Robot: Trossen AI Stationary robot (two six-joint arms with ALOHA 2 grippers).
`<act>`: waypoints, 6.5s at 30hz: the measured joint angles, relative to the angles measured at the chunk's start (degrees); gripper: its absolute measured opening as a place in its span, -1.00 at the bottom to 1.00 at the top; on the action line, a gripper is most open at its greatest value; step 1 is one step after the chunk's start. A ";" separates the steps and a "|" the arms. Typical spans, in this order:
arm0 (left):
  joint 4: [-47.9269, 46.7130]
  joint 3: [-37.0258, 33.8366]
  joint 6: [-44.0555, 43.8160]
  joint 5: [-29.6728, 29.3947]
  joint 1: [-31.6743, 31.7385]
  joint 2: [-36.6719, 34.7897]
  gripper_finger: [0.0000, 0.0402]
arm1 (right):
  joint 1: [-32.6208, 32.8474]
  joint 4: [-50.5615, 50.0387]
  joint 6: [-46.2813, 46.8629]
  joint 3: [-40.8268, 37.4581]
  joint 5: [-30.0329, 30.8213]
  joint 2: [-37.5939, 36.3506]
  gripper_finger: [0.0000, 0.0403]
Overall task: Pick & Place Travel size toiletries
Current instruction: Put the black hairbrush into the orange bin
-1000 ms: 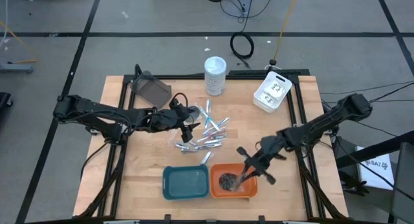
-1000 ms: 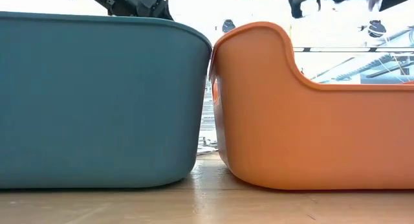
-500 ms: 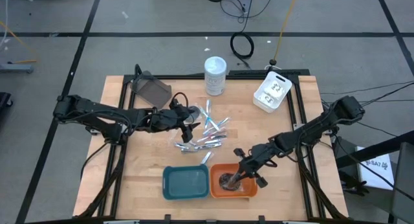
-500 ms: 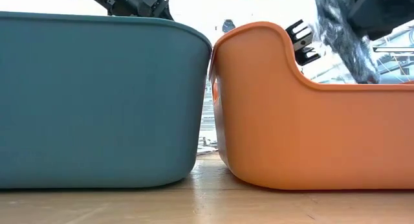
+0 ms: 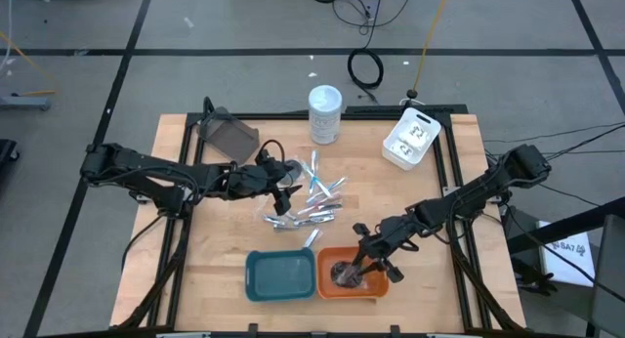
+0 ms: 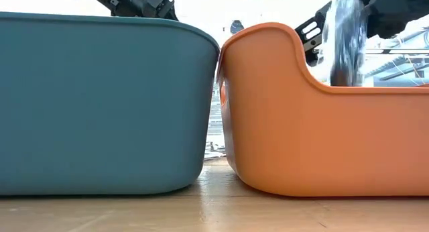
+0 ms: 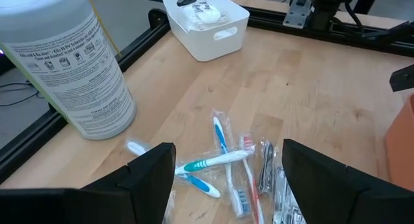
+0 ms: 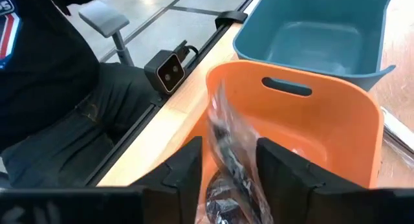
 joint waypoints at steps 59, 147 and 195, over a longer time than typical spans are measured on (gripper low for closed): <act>-7.48 0.39 -10.10 14.14 22.06 28.57 -0.25 | -19.58 -8.73 -8.66 -6.10 0.09 -13.46 -0.15; 23.67 0.00 61.62 -24.50 -11.63 12.81 -1.00 | -29.94 36.05 1.73 -1.18 8.92 7.80 -0.04; -3.26 0.04 3.45 -20.48 -9.75 -8.27 0.47 | -22.42 20.07 6.84 -2.67 -22.07 -8.16 -0.88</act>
